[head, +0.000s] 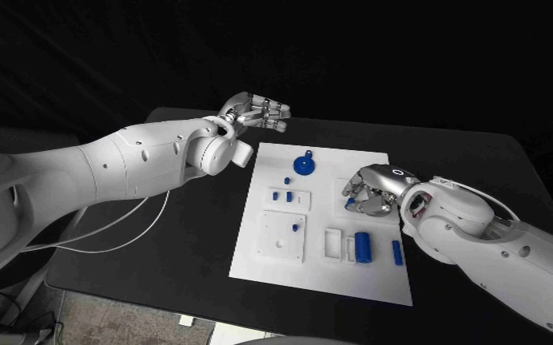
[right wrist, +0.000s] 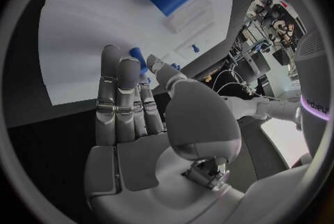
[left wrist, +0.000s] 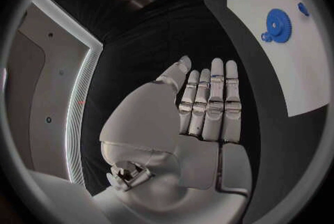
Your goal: Assemble the parts on the task board
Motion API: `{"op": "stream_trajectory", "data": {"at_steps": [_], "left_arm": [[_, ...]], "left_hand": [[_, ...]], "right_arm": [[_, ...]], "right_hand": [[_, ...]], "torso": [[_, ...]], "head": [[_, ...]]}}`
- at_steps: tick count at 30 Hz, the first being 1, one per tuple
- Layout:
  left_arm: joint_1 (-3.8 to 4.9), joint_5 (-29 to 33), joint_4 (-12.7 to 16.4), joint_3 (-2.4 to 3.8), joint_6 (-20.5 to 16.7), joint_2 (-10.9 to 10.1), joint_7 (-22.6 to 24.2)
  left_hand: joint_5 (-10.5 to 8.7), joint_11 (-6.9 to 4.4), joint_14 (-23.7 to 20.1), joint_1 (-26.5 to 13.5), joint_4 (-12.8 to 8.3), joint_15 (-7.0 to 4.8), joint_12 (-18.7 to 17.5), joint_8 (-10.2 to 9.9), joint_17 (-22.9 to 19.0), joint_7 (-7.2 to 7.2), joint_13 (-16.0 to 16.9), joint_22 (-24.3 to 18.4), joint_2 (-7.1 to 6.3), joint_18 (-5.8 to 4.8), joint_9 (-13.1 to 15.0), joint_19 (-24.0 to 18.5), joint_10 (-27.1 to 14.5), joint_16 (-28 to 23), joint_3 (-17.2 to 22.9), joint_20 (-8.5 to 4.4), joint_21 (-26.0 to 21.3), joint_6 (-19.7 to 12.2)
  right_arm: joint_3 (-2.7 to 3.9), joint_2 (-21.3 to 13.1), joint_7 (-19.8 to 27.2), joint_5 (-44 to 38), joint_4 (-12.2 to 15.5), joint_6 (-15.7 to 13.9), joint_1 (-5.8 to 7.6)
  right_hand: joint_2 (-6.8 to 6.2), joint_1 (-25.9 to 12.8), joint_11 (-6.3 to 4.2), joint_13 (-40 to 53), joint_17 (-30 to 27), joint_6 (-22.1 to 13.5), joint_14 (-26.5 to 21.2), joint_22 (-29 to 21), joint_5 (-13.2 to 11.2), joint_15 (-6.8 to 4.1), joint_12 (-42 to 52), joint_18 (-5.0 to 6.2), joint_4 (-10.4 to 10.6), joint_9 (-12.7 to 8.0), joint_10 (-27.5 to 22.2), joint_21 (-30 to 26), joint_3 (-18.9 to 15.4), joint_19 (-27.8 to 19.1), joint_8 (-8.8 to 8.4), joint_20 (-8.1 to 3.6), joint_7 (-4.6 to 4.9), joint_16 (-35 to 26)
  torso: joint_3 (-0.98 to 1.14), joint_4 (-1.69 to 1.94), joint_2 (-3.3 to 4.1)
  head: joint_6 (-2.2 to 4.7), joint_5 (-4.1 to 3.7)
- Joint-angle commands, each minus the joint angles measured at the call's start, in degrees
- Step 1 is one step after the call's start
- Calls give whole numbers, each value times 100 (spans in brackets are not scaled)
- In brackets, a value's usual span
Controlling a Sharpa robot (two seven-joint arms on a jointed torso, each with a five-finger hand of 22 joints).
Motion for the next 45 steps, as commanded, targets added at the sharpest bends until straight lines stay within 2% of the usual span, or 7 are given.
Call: {"op": "stream_trajectory", "data": {"at_steps": [1,10,17,25,35,41,45], "left_arm": [[-1,-31,10,4,100,9,37],[-1,-32,12,4,98,3,35],[-1,-33,13,4,99,-1,34],[-1,-36,12,4,100,-2,31],[-2,-39,9,4,111,-1,28],[-8,-39,-2,4,113,-5,28],[-9,-40,-5,4,107,-10,30]], "left_hand": [[23,-10,-19,38,-8,-1,-19,6,7,-11,-2,-4,16,70,2,26,-16,-15,-11,-3,35,-43],[23,-10,-19,38,-8,-1,-19,6,7,-11,-2,-4,16,70,2,26,-16,-15,-11,-3,35,-43],[23,-10,-19,38,-8,-1,-19,6,7,-11,-2,-4,16,70,2,26,-16,-15,-11,-3,35,-43],[29,-8,-22,35,-8,0,-19,8,8,-11,-2,-19,28,72,3,32,-24,-16,-10,-2,38,-42],[29,-8,-22,35,-8,0,-19,8,8,-11,-2,-19,28,72,3,32,-24,-16,-10,-2,38,-42],[38,-8,-27,39,-13,1,-18,6,6,-11,-2,-23,30,74,3,31,-25,-15,-7,-2,40,-43],[38,-8,-27,39,-13,1,-18,6,6,-11,-2,-23,30,74,3,31,-25,-15,-7,-2,40,-43]], "right_arm": [[-7,7,-63,-167,-30,123,-12],[-57,51,-34,-196,-73,169,-47],[-67,68,-46,-239,-79,58,-59],[-69,73,-65,-325,-63,-112,-73],[-62,38,24,-217,-50,-213,-83],[35,-36,141,144,-34,-99,-82],[161,-95,198,336,78,-80,-80]], "right_hand": [[-24,-78,12,-3,10,64,-6,19,-28,-39,10,4,-7,-2,58,34,87,-11,-22,-31,0,18],[10,-89,-21,-3,22,195,1,56,-21,-46,11,-17,1,1,171,48,218,-21,-17,-44,-2,17],[192,-107,-115,-4,18,507,18,120,-367,-80,4,-73,45,6,458,84,555,-37,-19,-73,-54,21],[330,-23,-219,5,31,809,26,163,-392,-162,18,-145,20,38,792,108,725,-21,17,-158,-115,19],[254,-146,-253,7,36,950,31,345,-380,-201,16,-184,-62,41,955,189,1261,-71,-7,-214,-141,-8],[286,-132,-255,8,22,952,41,371,-375,-216,17,-186,-58,42,958,177,1238,-76,-9,-227,-143,-30],[294,-127,-253,8,21,951,39,377,-373,-221,16,-185,-62,42,956,174,1233,-73,-8,-230,-141,-34]], "torso": [[2,-2,-2],[6,-1,1],[0,-4,-1],[1,-5,-2],[5,0,-3],[8,-2,-5],[7,-13,-4]], "head": [[-6,-8],[-22,-6],[-34,-11],[-36,-12],[-20,-12],[-1,-6],[-3,11]]}}
